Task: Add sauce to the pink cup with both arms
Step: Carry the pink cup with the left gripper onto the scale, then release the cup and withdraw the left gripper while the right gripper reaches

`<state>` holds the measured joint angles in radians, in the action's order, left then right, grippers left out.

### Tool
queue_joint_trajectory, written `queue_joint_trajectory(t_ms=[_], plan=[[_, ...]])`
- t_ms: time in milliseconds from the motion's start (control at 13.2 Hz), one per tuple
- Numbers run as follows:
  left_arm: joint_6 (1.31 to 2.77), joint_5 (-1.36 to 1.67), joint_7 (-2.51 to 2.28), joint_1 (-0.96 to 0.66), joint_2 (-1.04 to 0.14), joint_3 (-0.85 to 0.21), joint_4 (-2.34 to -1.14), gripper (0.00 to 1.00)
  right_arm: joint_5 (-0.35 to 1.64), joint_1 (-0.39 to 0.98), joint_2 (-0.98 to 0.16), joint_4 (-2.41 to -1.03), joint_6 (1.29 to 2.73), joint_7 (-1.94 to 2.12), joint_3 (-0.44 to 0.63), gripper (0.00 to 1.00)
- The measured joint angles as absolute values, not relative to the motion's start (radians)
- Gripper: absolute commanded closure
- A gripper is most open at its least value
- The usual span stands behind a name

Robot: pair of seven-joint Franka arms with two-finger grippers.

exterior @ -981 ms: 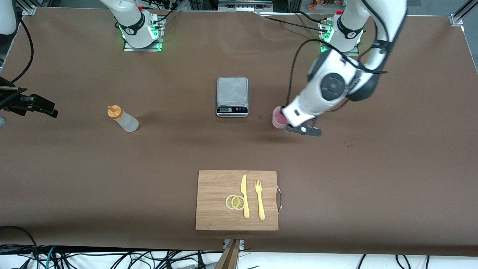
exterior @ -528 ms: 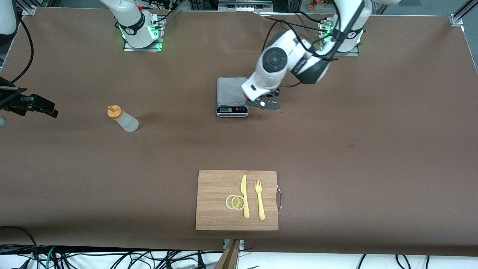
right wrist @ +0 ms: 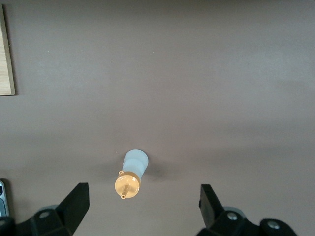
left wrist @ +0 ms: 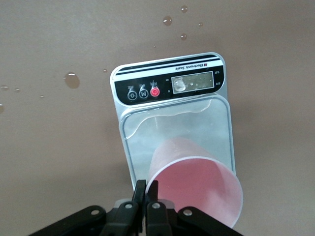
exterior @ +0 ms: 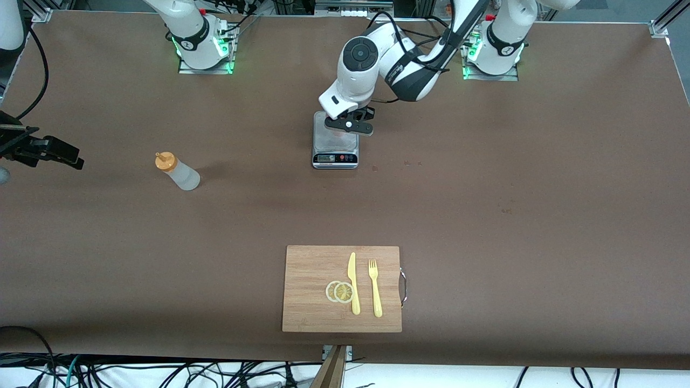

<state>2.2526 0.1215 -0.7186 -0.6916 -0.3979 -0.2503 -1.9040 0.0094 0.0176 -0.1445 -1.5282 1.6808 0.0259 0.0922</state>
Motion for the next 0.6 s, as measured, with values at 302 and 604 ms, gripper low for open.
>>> queue_joint_trajectory(t_ms=[302, 604], plan=[[2.316, 0.121, -0.724, -0.712, -0.436, -0.250, -1.906, 0.83, 0.009, 0.018, -0.144, -1.528, 1.681, 0.026, 0.092, 0.00], [2.321, 0.121, -0.725, -0.715, -0.440, -0.247, -1.904, 0.00, 0.009, 0.018, -0.144, -1.528, 1.681, 0.026, 0.092, 0.00]])
